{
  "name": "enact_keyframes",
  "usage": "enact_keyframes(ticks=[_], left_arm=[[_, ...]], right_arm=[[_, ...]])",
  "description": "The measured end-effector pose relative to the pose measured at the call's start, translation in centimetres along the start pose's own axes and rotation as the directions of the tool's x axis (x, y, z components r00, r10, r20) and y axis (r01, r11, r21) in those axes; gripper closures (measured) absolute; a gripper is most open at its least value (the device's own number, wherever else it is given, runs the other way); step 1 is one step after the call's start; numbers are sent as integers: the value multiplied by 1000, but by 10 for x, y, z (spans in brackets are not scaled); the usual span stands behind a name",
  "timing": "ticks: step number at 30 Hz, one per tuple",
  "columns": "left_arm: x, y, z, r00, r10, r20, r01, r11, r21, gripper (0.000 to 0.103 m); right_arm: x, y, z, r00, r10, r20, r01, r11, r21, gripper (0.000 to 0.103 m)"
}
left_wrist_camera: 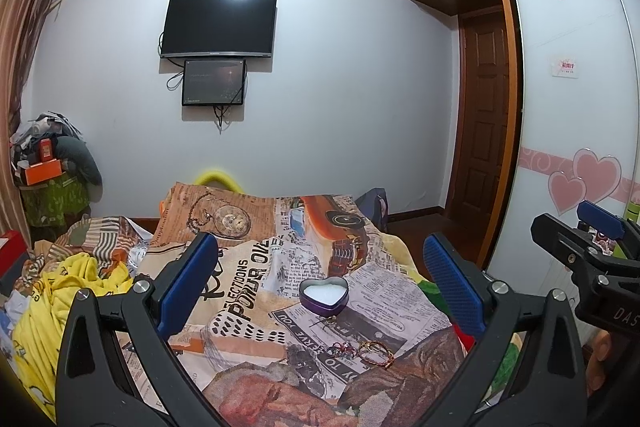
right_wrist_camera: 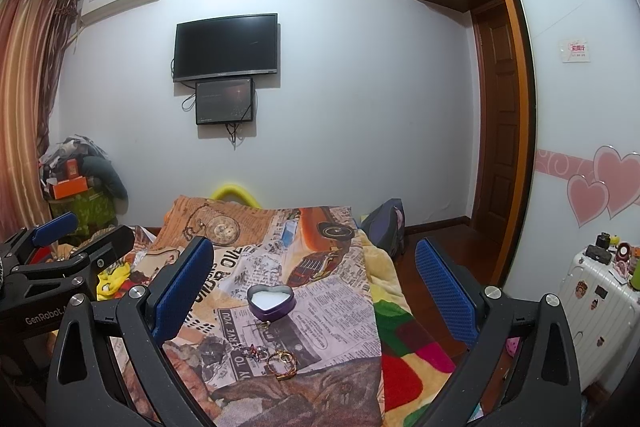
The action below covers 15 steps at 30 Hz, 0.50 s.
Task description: Organize jewelry
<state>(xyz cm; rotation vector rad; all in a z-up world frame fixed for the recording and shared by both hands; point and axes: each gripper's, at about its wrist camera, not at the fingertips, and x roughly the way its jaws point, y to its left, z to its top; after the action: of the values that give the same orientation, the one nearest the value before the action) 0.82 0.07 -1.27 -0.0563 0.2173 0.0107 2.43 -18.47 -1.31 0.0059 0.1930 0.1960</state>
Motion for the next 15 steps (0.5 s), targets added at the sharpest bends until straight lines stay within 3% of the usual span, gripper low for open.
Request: enact_keyframes(ticks=[15], left_arm=[[0, -2, 3, 1000, -1, -1, 1, 1000, 1, 0]], right_arm=[[0, -1, 1, 1000, 0, -1, 0, 1000, 0, 3]])
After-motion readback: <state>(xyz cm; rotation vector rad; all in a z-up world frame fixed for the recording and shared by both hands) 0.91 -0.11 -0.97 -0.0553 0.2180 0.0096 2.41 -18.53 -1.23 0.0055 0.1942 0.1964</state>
